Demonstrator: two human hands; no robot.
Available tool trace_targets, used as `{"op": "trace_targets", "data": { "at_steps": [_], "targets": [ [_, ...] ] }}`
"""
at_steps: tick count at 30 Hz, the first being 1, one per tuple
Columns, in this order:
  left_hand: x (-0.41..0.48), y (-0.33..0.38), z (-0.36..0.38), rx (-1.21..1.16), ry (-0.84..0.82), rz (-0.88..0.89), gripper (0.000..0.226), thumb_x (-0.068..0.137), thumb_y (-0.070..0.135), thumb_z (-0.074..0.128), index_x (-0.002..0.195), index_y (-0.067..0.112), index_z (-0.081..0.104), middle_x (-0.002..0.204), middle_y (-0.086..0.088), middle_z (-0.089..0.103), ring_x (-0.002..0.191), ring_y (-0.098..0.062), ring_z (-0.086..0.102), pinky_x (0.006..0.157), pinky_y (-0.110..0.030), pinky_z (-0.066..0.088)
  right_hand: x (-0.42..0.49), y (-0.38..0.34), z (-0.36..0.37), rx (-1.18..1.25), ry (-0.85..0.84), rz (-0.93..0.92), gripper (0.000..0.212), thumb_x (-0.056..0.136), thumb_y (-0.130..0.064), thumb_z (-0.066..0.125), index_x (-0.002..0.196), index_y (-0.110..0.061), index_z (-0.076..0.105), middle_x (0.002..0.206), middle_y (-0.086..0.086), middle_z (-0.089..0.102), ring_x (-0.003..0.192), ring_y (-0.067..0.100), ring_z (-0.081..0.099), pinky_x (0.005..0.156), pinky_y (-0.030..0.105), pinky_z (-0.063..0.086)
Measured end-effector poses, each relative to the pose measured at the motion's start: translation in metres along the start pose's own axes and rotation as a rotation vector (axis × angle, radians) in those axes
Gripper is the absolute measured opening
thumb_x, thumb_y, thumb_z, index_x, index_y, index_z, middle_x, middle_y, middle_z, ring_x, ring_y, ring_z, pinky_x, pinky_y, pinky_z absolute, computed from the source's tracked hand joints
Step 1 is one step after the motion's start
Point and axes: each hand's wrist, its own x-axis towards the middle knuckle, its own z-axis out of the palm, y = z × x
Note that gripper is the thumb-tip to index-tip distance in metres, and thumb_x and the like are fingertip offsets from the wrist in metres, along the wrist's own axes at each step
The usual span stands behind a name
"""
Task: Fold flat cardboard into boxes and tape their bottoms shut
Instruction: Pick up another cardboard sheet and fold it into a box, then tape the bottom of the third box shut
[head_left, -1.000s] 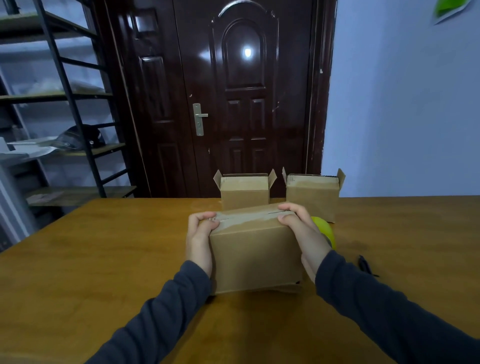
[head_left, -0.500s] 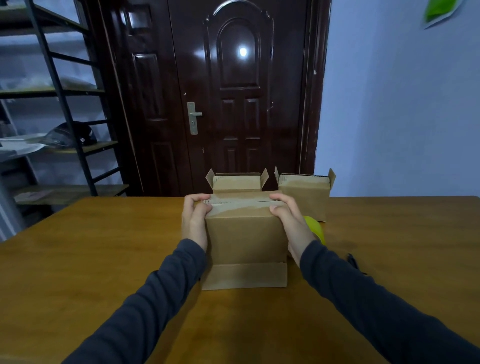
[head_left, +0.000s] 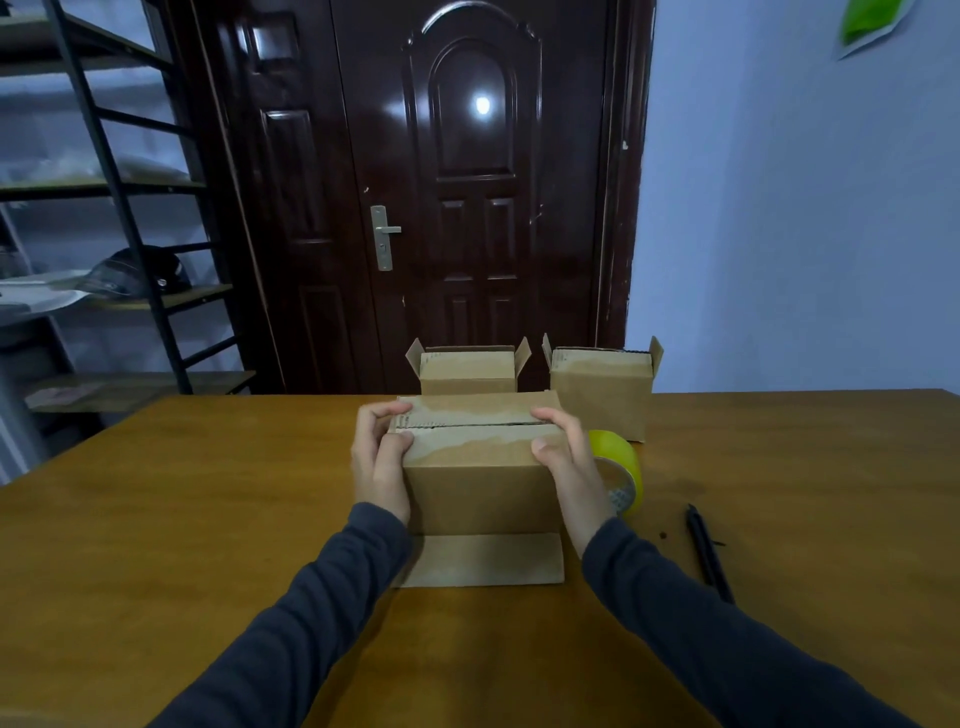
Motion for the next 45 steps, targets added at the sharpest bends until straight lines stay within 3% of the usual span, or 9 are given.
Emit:
{"op": "trace_targets", "data": {
  "at_steps": [6, 11, 21, 24, 27, 30, 35, 39, 45],
  "targets": [
    [-0.019, 0.003, -0.008, -0.022, -0.044, -0.027, 0.033, 0.073, 0.019, 0.046, 0.101, 0.004, 0.056, 0.097, 0.003, 0.060, 0.078, 0.003, 0.055, 0.069, -0.017, 0.044, -0.020, 0.007, -0.007, 0.022, -0.032, 0.045, 0.038, 0.078, -0.039, 0.045, 0.116, -0.042, 0.051, 0.137, -0.010, 0.038, 0.126, 0.009, 0.035, 0.092, 0.022, 0.035],
    [-0.024, -0.008, -0.015, 0.004, -0.049, -0.104, 0.026, 0.073, 0.023, 0.047, 0.094, 0.015, 0.059, 0.099, 0.005, 0.061, 0.087, -0.007, 0.054, 0.075, -0.029, 0.042, -0.027, 0.014, -0.009, -0.001, -0.075, 0.107, 0.040, 0.079, -0.045, 0.043, 0.118, -0.044, 0.048, 0.130, -0.014, 0.037, 0.117, 0.006, 0.037, 0.084, 0.020, 0.036],
    [-0.019, -0.009, -0.014, 0.030, -0.014, -0.137, 0.024, 0.073, 0.022, 0.045, 0.091, 0.018, 0.060, 0.099, 0.006, 0.061, 0.089, -0.006, 0.054, 0.076, -0.025, 0.041, -0.017, -0.002, -0.029, -0.233, -0.252, 0.139, 0.041, 0.088, -0.051, 0.041, 0.128, -0.042, 0.046, 0.130, -0.012, 0.039, 0.118, 0.009, 0.039, 0.091, 0.026, 0.036],
    [-0.019, -0.008, -0.015, 0.037, -0.011, -0.145, 0.026, 0.073, 0.023, 0.045, 0.093, 0.017, 0.060, 0.099, 0.007, 0.061, 0.089, -0.005, 0.053, 0.075, -0.025, 0.040, -0.012, -0.014, -0.050, -0.300, 0.014, -0.024, 0.030, 0.097, -0.033, 0.044, 0.126, -0.038, 0.046, 0.112, -0.017, 0.053, 0.105, 0.008, 0.053, 0.084, 0.027, 0.048],
    [-0.018, -0.004, -0.014, 0.018, -0.008, -0.176, 0.030, 0.071, 0.023, 0.046, 0.095, 0.012, 0.061, 0.098, 0.006, 0.061, 0.086, -0.004, 0.053, 0.071, -0.022, 0.038, 0.005, -0.010, -0.072, -0.413, 0.385, -0.034, 0.065, 0.082, -0.008, 0.065, 0.137, -0.026, 0.037, 0.122, 0.000, 0.053, 0.109, 0.020, 0.053, 0.093, 0.044, 0.049],
    [-0.019, 0.000, -0.011, -0.017, -0.006, -0.219, 0.030, 0.069, 0.022, 0.048, 0.095, 0.012, 0.061, 0.097, 0.005, 0.060, 0.085, -0.007, 0.053, 0.069, -0.022, 0.039, 0.026, 0.017, -0.092, -0.676, 0.228, 0.230, 0.092, 0.074, -0.015, 0.078, 0.148, -0.022, 0.024, 0.149, 0.007, 0.034, 0.134, 0.031, 0.035, 0.107, 0.049, 0.036],
    [-0.022, 0.004, -0.011, -0.006, -0.013, -0.241, 0.032, 0.070, 0.024, 0.049, 0.097, 0.014, 0.061, 0.098, 0.005, 0.059, 0.087, -0.008, 0.053, 0.069, -0.023, 0.039, 0.034, 0.051, -0.113, -0.601, -0.082, 0.432, 0.056, 0.079, -0.038, 0.073, 0.128, -0.021, 0.052, 0.126, 0.004, 0.058, 0.115, 0.026, 0.054, 0.097, 0.042, 0.046],
    [-0.021, 0.003, -0.007, -0.020, 0.002, -0.243, 0.028, 0.069, 0.024, 0.050, 0.094, 0.017, 0.061, 0.097, 0.005, 0.059, 0.087, -0.009, 0.053, 0.071, -0.025, 0.040, 0.028, 0.052, -0.105, -0.537, -0.022, 0.360, 0.036, 0.082, -0.038, 0.070, 0.110, -0.021, 0.057, 0.103, 0.002, 0.064, 0.092, 0.023, 0.064, 0.077, 0.045, 0.058],
    [-0.018, -0.001, 0.004, -0.077, 0.018, -0.244, 0.034, 0.067, 0.024, 0.051, 0.097, 0.012, 0.060, 0.092, 0.004, 0.058, 0.082, -0.011, 0.053, 0.067, -0.026, 0.039, 0.022, 0.053, -0.091, -0.557, 0.192, 0.324, 0.015, 0.091, -0.026, 0.060, 0.098, -0.014, 0.055, 0.089, 0.008, 0.061, 0.083, 0.027, 0.060, 0.079, 0.046, 0.054]
  ]
}}
